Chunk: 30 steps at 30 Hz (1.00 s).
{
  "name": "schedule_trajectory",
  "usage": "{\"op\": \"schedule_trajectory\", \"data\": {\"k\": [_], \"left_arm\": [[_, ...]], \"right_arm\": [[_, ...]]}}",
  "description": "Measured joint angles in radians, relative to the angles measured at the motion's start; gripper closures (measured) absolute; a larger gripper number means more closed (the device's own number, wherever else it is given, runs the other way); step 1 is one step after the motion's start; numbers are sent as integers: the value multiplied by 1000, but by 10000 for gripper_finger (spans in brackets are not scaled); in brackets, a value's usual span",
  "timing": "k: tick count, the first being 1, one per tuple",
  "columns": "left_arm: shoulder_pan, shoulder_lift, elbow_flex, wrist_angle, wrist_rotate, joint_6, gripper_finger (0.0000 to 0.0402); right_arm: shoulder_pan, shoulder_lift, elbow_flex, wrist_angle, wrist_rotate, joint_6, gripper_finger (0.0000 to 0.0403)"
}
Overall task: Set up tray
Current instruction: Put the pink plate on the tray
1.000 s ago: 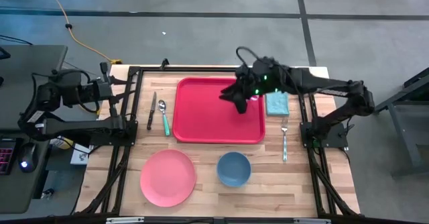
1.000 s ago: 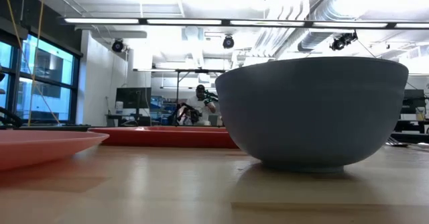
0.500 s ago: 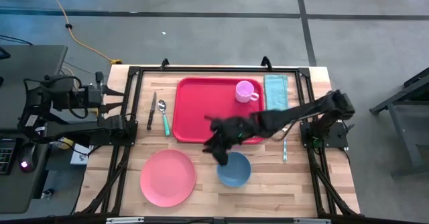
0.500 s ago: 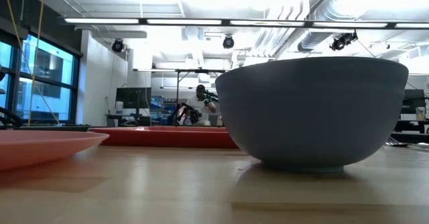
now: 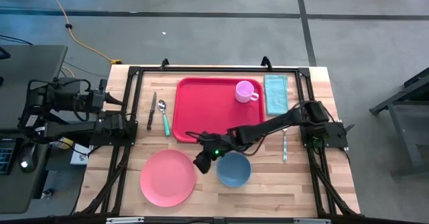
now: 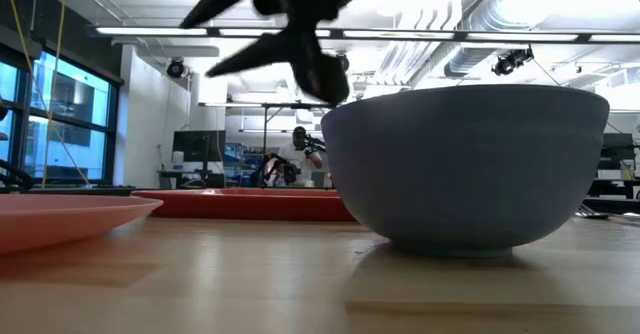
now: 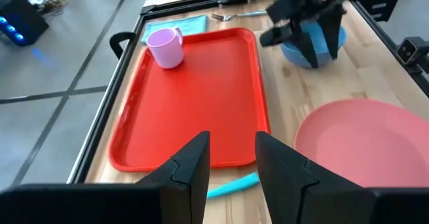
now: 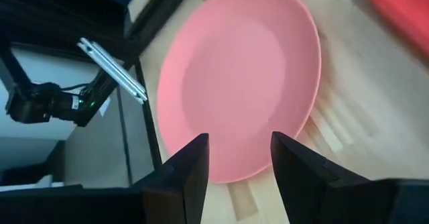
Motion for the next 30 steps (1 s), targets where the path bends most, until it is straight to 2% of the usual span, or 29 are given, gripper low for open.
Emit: {"op": "schedule_trajectory", "data": {"k": [7,14,21,24,30], "left_arm": [[0,0,0,4,6,3,250],[0,0,0,8,5,10,250],[0,0,0,8,6,29,250],[0,0,0,8,6,29,250],[0,0,0,8,6,30,250]], "right_arm": [[-30,69,0,58,-54,77,263],[-46,71,0,97,-63,50,263],[-40,71,1,271,18,-50,263],[-40,71,1,233,57,-12,263],[-44,72,1,167,56,11,263]]}}
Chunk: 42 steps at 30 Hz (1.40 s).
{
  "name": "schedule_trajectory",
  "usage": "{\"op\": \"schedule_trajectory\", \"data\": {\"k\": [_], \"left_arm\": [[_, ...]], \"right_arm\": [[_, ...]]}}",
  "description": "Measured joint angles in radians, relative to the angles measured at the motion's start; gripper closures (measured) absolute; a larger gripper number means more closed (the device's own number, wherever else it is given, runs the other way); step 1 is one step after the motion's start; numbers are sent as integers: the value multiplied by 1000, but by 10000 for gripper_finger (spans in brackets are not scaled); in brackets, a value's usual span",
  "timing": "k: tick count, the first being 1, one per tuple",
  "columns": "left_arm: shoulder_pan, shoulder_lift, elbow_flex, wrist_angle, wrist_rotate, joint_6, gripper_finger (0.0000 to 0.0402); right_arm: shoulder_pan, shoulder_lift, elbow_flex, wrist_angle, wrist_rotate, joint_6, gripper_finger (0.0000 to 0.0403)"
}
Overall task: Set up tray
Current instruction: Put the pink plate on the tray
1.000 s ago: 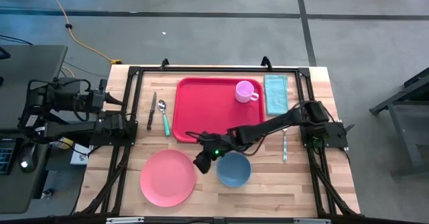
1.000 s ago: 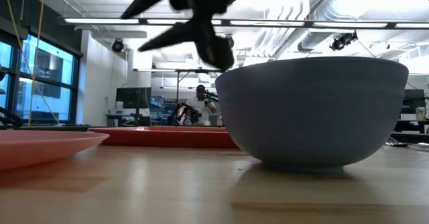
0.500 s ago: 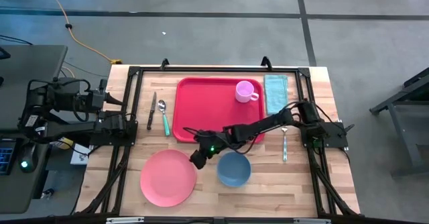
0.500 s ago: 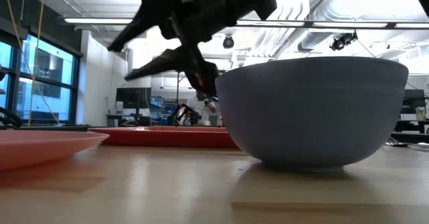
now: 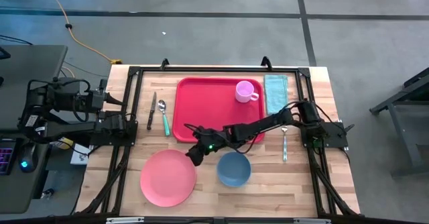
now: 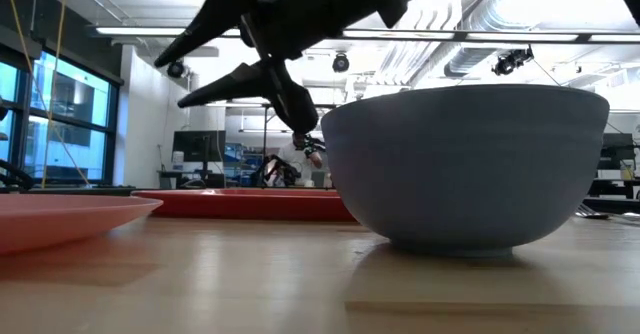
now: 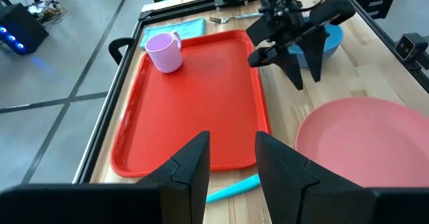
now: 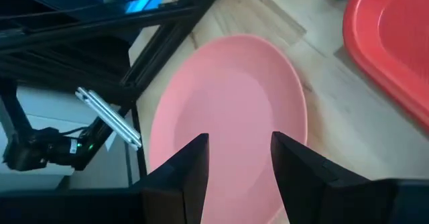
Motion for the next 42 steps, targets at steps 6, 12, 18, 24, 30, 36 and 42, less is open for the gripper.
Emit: {"op": "schedule_trajectory", "data": {"k": [6,12,18,24,30,36,42], "left_arm": [[0,0,0,0,0,0,250],[0,0,0,0,3,0,250],[0,0,0,0,10,0,250],[0,0,0,0,18,1,250],[0,0,0,0,17,19,250],[0,0,0,0,17,19,250],[0,0,0,1,17,19,250]], "right_arm": [[2,26,4,28,-63,47,247],[-2,166,116,33,-195,95,201],[-7,214,256,-197,-215,42,190],[-34,212,381,-490,-210,-50,204],[-51,208,395,-577,-208,-45,197],[-36,208,328,-531,-211,-2,190],[-26,208,306,-466,-206,43,191]]}}
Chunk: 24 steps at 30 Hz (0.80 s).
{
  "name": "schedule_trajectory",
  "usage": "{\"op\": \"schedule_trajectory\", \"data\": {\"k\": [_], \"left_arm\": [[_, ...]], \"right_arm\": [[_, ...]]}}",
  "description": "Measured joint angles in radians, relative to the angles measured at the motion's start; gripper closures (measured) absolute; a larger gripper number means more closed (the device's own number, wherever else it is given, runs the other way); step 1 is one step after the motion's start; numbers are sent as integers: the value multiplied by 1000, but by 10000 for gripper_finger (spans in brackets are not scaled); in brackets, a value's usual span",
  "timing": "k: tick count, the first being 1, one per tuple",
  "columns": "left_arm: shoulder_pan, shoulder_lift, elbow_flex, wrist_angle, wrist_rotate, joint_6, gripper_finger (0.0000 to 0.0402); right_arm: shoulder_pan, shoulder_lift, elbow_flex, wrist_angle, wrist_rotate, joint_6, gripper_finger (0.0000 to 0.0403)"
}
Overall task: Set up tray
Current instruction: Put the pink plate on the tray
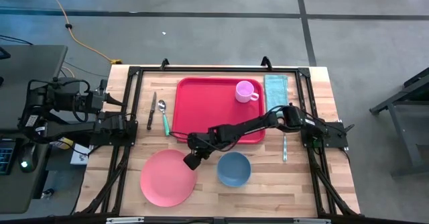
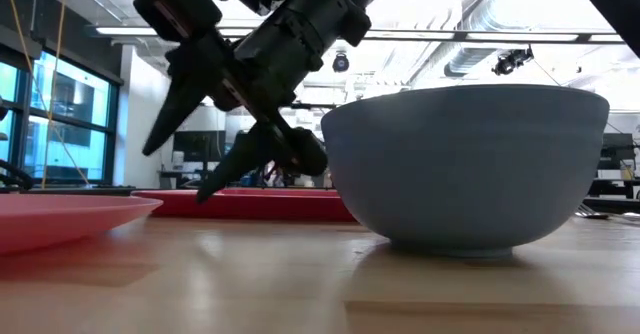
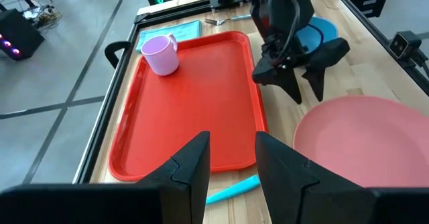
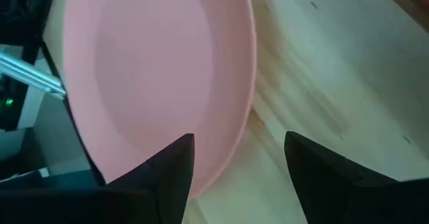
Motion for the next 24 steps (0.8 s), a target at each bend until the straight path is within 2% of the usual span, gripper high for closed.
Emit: {"op": "schedule_trajectory", "data": {"k": [16,24], "left_arm": [[0,0,0,7,10,0,250],[0,0,0,7,14,0,250]], "right_arm": [[26,63,0,124,-3,75,193],[28,74,0,168,-16,81,216]]}}
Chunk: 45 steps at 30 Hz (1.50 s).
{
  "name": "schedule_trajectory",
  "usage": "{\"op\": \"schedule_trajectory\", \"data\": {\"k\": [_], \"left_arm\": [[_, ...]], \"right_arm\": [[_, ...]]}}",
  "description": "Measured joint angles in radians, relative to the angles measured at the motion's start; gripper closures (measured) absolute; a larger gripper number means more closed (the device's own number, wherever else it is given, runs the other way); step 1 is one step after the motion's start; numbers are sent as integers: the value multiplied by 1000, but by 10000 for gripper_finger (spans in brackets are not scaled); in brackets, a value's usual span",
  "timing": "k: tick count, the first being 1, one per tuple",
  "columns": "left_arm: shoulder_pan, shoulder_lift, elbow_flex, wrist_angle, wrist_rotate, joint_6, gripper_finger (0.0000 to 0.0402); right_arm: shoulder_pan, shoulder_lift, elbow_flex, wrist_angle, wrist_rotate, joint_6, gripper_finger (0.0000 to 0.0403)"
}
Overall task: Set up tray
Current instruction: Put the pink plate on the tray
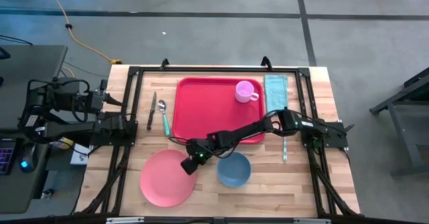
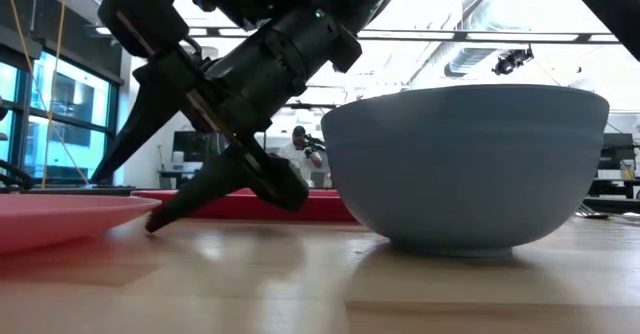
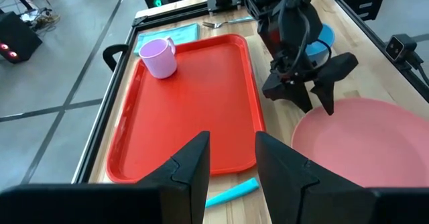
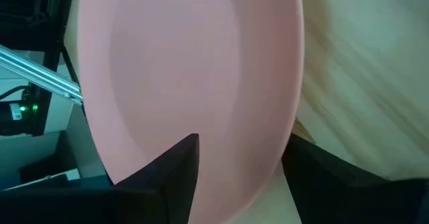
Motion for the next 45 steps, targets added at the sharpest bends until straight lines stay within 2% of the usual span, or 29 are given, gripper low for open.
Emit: {"op": "schedule_trajectory", "data": {"k": [9,14,19,25,29,32,35,45], "left_arm": [[0,0,0,0,-3,8,250],[0,0,0,0,-3,8,250],[0,0,0,0,-4,8,250],[0,0,0,0,-5,8,250],[0,0,0,0,-5,8,250],[0,0,0,0,-5,8,250],[0,0,0,0,-5,8,250],[0,0,0,0,-6,8,250]], "right_arm": [[2,0,0,19,-15,0,264],[2,0,0,22,-26,-3,316],[2,0,0,35,-44,-45,390],[-1,-2,0,51,-69,-53,401],[-3,-2,0,76,-43,-53,402],[-3,-3,0,151,-42,-54,394],[-4,-5,0,156,-31,-53,367],[-18,-4,0,120,-33,-10,220]]}}
